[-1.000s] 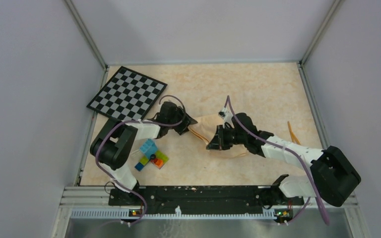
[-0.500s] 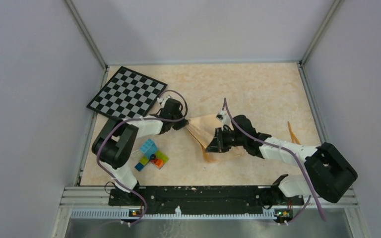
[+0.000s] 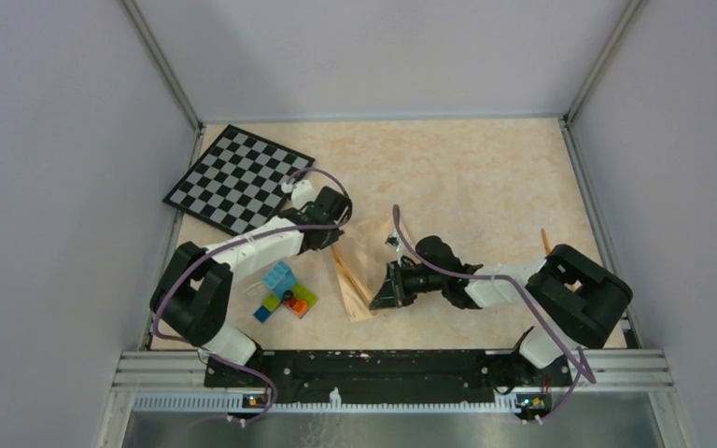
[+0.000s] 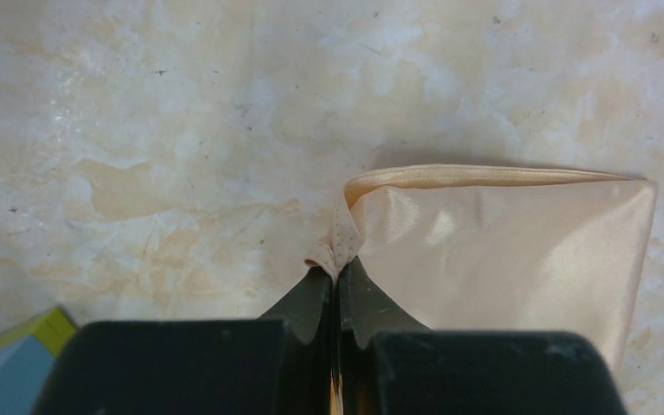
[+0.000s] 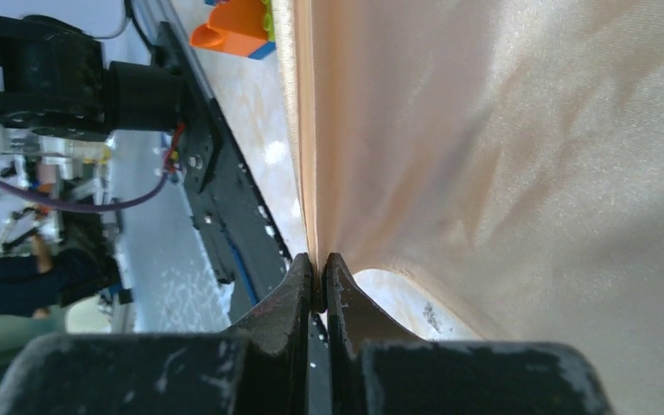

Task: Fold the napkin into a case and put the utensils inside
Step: Pick up the lower triangle-folded napkin from the center of the board.

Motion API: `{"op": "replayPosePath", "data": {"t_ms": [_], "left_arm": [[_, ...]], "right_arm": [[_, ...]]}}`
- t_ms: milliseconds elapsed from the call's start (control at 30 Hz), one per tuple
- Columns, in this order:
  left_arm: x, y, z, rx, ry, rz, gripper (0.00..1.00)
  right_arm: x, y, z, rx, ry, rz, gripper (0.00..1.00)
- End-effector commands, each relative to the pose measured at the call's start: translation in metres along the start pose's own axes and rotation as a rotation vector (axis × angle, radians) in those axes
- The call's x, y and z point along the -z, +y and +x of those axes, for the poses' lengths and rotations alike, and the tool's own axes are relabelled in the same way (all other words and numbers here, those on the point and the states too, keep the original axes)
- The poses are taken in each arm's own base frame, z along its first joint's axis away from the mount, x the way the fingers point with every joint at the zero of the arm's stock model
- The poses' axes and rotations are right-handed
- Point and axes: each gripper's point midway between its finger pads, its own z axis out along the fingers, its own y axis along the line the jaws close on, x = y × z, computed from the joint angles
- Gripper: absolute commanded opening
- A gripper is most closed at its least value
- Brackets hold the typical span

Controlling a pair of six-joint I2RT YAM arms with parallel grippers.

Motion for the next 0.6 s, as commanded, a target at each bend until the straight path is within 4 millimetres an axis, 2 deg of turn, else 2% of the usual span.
{"op": "replayPosePath", "data": {"t_ms": [0, 100, 167, 267, 400, 500, 567], "left_arm": [[-0.002, 0.009, -0.013, 0.036, -0.07, -0.061, 0.0], [-0.006, 0.008, -0.009, 0.023, -0.054, -0.055, 0.0], [-0.007, 0.007, -0.008, 0.024, -0.055, -0.03, 0.0], [-0.01, 0.009, -0.008, 0.037, -0.06, -0.003, 0.0], [-0.013, 0.007, -0.005, 0.045, -0.045, 0.027, 0.0], [-0.014, 0.003, -0.001, 0.067, -0.028, 0.052, 0.0], [-0.014, 0.003, 0.001, 0.075, -0.02, 0.06, 0.0]], "right_arm": [[-0.017, 0.002, -0.006, 0.101, 0.008, 0.1, 0.0], [-0.028, -0.002, 0.002, 0.123, 0.058, 0.16, 0.01], [-0.035, 0.003, 0.011, 0.127, 0.095, 0.146, 0.1], [-0.033, 0.0, 0.015, 0.13, 0.106, 0.202, 0.35], [-0.015, 0.01, -0.003, 0.248, 0.025, 0.321, 0.56], [-0.014, 0.012, -0.015, 0.359, -0.063, 0.449, 0.58], [-0.02, 0.015, -0.023, 0.41, -0.115, 0.514, 0.6]]}}
